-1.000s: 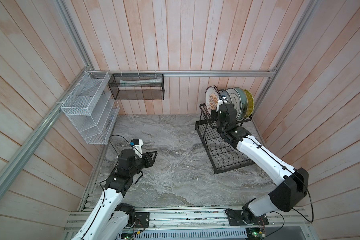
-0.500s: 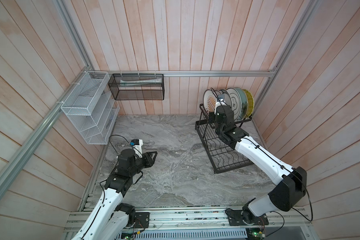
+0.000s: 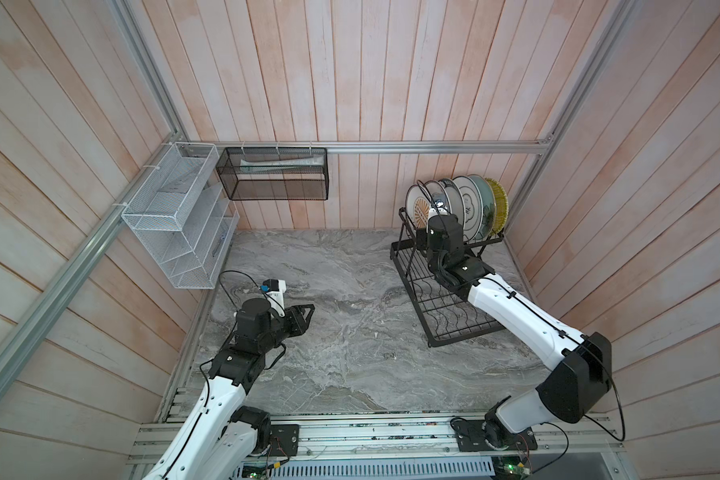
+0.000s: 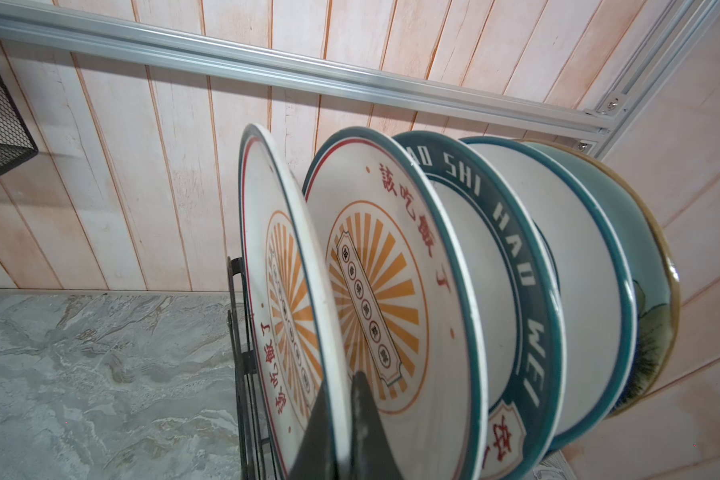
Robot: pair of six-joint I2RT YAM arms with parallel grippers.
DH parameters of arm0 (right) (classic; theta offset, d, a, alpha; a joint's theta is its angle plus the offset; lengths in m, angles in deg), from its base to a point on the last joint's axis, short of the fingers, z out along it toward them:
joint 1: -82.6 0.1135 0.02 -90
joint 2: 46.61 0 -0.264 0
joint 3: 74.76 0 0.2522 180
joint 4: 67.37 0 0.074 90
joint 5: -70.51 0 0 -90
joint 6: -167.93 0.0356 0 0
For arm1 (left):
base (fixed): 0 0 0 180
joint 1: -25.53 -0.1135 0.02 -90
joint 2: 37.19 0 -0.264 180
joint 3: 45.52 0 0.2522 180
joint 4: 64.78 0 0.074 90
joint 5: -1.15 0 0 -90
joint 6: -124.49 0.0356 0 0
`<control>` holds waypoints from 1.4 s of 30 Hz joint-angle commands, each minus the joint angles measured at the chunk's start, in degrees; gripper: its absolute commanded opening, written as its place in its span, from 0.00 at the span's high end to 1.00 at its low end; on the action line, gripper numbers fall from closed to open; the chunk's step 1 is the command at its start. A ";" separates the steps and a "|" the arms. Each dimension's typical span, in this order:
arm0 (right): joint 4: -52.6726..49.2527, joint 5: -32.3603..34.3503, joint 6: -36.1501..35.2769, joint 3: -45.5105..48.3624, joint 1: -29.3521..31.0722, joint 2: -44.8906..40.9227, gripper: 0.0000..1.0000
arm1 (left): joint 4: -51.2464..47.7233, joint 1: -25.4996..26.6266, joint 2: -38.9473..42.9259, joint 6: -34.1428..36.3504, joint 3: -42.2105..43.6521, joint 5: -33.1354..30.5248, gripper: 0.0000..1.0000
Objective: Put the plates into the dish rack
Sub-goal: 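Lower the plate into the rack slot beside the other sunburst plate with the right gripper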
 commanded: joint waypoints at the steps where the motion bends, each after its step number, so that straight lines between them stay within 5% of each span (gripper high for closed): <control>1: 0.66 1.67 1.51 0.12 0.59 -0.70 1.00 | -0.29 0.12 1.15 1.14 -1.38 0.71 0.61; 42: 4.24 6.81 -1.35 1.19 2.02 3.18 1.00 | 0.41 0.11 1.34 0.37 -0.08 0.79 0.60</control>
